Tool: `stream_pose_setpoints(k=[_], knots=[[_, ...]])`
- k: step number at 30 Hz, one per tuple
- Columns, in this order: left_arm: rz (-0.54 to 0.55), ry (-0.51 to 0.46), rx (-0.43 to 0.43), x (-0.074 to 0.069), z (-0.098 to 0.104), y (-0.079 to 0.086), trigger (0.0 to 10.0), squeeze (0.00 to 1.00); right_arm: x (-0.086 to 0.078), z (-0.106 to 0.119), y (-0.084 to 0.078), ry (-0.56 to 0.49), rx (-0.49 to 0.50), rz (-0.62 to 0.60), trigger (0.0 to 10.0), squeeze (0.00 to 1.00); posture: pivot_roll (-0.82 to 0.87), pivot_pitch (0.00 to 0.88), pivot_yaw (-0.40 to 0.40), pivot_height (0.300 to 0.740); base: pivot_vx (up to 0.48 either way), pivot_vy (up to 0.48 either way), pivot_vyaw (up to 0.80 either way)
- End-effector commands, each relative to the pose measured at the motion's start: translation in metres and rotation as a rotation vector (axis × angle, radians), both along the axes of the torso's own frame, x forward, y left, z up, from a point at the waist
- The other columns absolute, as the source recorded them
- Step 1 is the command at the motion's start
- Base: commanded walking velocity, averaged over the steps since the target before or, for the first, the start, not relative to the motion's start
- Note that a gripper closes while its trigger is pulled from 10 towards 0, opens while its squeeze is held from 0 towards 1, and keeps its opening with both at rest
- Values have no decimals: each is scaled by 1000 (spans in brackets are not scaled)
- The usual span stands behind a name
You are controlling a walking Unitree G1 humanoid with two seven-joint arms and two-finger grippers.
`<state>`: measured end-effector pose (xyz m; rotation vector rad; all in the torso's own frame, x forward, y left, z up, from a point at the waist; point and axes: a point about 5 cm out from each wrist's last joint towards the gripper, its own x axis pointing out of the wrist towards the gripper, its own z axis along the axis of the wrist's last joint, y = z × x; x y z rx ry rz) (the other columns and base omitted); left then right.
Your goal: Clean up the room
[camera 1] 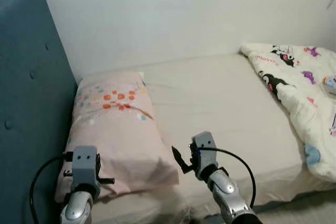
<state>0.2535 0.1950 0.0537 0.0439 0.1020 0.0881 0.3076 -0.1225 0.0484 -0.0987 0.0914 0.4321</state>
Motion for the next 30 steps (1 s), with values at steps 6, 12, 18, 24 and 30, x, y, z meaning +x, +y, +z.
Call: stream_pose_setpoints(k=[6,12,18,24,30], knots=[[27,34,-28,-8,-8,5,10000,0,-3,-6,3,34,4,8,10000,0,16,59,-42,654,0,0,0],[18,29,-19,-9,-7,4,10000,0,-4,-4,4,21,14,41,10000,0,17,60,-43,654,0,0,0],[5,19,-19,-8,-6,1,10000,0,-5,-3,6,11,18,65,10000,0,16,64,-44,678,0,0,0],[-7,14,-16,-9,-5,-1,10000,0,-6,-3,7,13,20,71,10000,0,17,66,-46,718,0,0,0],[-11,8,-26,-10,-5,-1,10000,0,-6,-3,7,12,21,78,10000,0,18,66,-46,738,0,0,0]])
